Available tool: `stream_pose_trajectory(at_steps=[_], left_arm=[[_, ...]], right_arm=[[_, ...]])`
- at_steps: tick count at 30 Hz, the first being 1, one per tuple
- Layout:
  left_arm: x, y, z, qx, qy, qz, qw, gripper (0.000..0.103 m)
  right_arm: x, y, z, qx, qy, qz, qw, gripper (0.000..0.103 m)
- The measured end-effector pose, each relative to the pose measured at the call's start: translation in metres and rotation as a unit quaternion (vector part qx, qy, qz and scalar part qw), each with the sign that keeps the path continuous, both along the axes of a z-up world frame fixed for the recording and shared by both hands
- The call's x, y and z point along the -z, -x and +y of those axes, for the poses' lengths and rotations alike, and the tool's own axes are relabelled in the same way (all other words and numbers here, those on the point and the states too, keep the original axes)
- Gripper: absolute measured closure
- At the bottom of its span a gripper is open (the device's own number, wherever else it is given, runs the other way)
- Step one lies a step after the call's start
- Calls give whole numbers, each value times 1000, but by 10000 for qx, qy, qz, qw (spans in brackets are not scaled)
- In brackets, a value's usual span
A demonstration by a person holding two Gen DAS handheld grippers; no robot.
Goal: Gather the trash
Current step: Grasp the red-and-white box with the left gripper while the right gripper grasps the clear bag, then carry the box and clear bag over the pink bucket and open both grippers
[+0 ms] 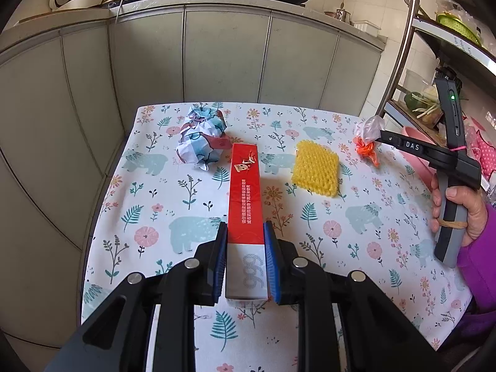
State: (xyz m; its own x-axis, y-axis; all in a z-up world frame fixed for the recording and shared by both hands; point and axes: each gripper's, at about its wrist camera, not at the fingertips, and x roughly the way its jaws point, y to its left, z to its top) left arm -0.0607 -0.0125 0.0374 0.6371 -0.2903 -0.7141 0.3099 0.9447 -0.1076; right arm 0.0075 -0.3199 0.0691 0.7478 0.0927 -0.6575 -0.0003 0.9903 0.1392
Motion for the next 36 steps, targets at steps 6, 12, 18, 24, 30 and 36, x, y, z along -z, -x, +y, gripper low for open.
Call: stream_pose_trajectory(at_steps=[6, 12, 18, 24, 30, 36], left_arm=[[-13, 5, -5, 74, 51, -183, 9998, 81], [-28, 9, -18, 277, 163, -360, 9988, 81], [-46, 10, -46, 652, 313, -557, 9958, 81], [-62, 8, -85, 1159, 519, -680, 9896, 81], [-76, 4, -134, 1641, 656, -770, 9812, 81], [-87, 1, -191, 2205, 756, -800, 9692, 81]], right_arm=[[-15, 28, -7, 28, -220, -151, 9996, 99], [-33, 61, -15, 116, -181, -376, 9991, 99], [-46, 84, -39, 456, -144, -515, 9975, 99], [-52, 103, -76, 1006, -118, -607, 9930, 99], [-52, 123, -119, 1622, -117, -682, 9843, 99], [-44, 136, -158, 2125, -178, -664, 9747, 99]])
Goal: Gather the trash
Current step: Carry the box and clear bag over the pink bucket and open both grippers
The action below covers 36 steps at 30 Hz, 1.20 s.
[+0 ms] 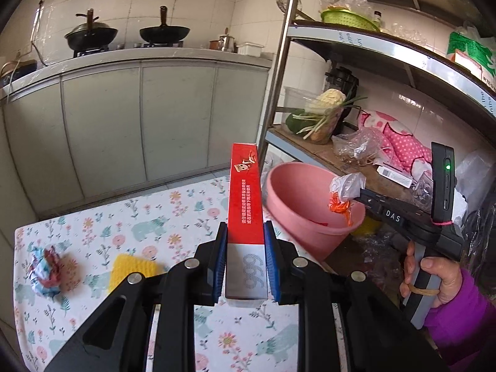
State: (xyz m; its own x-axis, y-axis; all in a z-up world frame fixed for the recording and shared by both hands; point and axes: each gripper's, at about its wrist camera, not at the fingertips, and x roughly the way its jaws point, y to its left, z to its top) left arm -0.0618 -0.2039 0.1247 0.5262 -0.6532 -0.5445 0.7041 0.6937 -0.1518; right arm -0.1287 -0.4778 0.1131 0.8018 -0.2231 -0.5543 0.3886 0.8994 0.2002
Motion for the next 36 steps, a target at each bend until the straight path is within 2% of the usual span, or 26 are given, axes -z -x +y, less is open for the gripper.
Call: stream_pose_trajectory(at_steps=[6, 12, 18, 22, 25, 26, 30, 36], left_arm=[[3, -6, -57, 451, -41, 76, 9989, 81], [13, -16, -110, 708, -146, 180, 9972, 81], [28, -29, -152, 790, -221, 354, 9960, 81], [41, -36, -170, 826, -200, 567, 9948, 81], [47, -40, -177, 762, -194, 554, 9954, 79], [49, -41, -179, 733, -188, 557, 9956, 77], [55, -51, -179, 690, -138, 833, 9940, 75], [51, -53, -167, 620, -36, 923, 9938, 74]], right_arm=[[12, -3, -22, 163, -73, 43, 9998, 99], [21, -8, -36, 262, -113, 35, 9996, 99], [34, -10, -49, 376, -171, 102, 9991, 99], [42, -11, -58, 476, -261, 164, 9984, 98], [47, -12, -62, 486, -327, 211, 9981, 98], [48, -12, -64, 479, -363, 206, 9980, 95], [51, -11, -65, 470, -411, 147, 9979, 73], [50, -9, -64, 502, -379, 164, 9979, 71]])
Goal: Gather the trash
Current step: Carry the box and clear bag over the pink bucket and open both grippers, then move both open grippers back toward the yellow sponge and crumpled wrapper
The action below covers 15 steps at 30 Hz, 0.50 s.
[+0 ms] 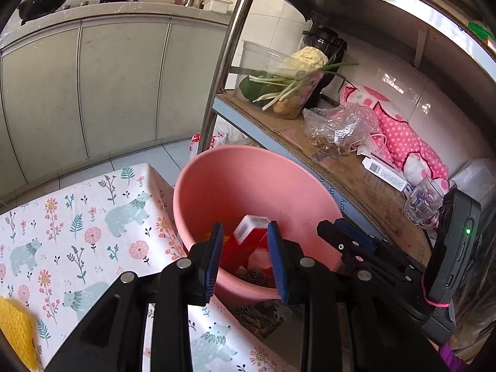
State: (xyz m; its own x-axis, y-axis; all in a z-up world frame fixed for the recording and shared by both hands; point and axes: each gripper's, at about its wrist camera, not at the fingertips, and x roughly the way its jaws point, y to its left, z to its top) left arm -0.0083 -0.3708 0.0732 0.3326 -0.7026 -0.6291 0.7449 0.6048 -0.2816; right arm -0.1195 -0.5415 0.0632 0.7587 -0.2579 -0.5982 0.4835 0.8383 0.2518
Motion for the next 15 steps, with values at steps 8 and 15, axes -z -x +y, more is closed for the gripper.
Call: stream_pose_trajectory(at_steps=[8, 15], left_arm=[[-5, 6, 14, -47, -25, 103, 9999, 71], [-18, 21, 33, -84, -25, -138, 9999, 70]], right_arm=[[-3, 8, 14, -118, -5, 77, 9999, 70], [-13, 14, 32, -300, 105, 107, 9994, 70]])
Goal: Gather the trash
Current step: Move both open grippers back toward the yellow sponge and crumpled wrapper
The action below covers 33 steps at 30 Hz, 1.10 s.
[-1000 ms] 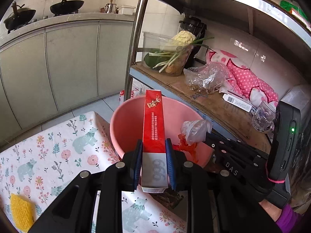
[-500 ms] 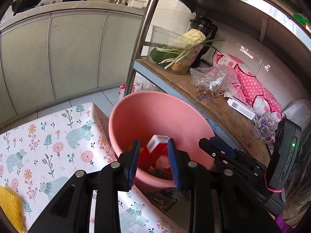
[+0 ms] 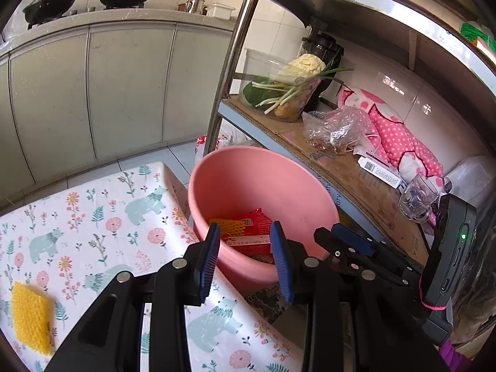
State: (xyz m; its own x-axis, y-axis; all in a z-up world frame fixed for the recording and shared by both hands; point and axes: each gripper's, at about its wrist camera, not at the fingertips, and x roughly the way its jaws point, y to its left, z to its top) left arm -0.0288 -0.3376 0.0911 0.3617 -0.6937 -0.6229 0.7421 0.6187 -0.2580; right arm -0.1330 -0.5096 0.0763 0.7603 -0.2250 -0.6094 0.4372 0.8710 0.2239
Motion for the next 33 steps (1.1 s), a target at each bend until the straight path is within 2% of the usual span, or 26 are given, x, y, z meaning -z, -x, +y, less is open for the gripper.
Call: stream_pose_trajectory(at_steps=[13, 15, 17, 28, 33], left_arm=[[-22, 15, 64, -392, -40, -412, 9984, 70], [-24, 17, 76, -471, -45, -463, 9978, 70], [-25, 19, 88, -565, -74, -523, 9970, 70], [-17, 20, 169, -1170, -177, -600, 9912, 70], [-8, 15, 213, -1588, -277, -562, 9853, 70]], right_arm=[[-25, -4, 43, -390, 195, -80, 9990, 69], [-28, -6, 51, -469, 230, -82, 9986, 62], [-30, -7, 61, -558, 268, -96, 9980, 60], [-30, -22, 116, -1146, 329, 61, 9928, 59], [-26, -35, 145, -1524, 297, 173, 9877, 59]])
